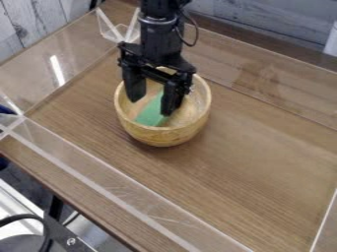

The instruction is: Remove the green block from inside the brown bowl and put it on the table

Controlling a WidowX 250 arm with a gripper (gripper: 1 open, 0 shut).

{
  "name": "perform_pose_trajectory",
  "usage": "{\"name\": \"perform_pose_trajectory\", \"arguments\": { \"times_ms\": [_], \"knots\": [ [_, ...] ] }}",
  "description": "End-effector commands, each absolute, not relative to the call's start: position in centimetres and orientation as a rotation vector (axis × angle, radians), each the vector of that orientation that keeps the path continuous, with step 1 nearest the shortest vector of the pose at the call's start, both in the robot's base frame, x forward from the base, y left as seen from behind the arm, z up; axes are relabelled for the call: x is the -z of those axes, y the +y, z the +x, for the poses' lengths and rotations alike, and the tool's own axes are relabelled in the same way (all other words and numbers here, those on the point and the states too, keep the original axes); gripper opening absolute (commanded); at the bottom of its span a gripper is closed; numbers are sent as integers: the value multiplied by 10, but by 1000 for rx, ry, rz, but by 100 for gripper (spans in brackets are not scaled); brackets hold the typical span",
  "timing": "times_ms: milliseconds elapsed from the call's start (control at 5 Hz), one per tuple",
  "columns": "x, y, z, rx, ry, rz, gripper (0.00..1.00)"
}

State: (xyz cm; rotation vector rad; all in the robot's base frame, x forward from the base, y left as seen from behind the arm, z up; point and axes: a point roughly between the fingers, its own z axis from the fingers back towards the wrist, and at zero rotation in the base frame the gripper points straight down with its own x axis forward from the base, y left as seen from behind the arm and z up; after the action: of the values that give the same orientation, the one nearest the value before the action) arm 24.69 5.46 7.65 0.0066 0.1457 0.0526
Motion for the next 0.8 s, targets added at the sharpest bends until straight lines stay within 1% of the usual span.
{"name": "perform_pose_trajectory", "arguments": {
  "times_ms": [0,600],
  "knots": [
    [-76,60,253,-65,118,16,100],
    [-68,61,258,-77,90,-6,100]
  ]
}}
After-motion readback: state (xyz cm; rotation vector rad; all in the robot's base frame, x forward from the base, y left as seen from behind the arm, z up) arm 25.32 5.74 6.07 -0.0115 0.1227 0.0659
